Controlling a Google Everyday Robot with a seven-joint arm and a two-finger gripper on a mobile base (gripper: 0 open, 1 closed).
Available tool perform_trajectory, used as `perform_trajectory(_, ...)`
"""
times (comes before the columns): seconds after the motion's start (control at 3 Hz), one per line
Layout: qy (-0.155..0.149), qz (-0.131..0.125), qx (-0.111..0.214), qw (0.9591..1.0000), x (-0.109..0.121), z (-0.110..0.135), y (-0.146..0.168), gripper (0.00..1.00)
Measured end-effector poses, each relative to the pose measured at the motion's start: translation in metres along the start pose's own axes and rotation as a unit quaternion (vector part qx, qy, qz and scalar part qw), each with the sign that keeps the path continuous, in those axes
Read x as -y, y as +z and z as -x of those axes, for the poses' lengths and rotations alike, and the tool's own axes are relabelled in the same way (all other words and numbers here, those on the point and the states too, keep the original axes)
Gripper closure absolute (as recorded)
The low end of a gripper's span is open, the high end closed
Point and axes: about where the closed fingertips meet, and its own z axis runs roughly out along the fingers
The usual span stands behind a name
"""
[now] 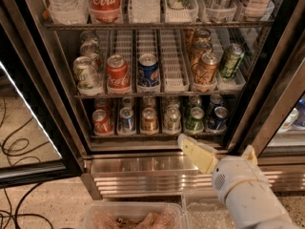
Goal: Pick pepsi can from bottom shelf of fridge
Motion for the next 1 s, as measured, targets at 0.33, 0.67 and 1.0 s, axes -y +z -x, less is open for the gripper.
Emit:
perform_trajectory(0.33,0.065,-0.029,0.022,0.9972,0.0219,-0.0239,-0.0255,0.00)
perform_trajectory(0.67,0.064,-0.028,0.022,0.9973,0.0213,-0.0240,-0.0252,0.00)
perform_trajectory(1.0,0.051,-0.021,0.053,0.9970,0.0272,-0.0256,-0.0219,0.00)
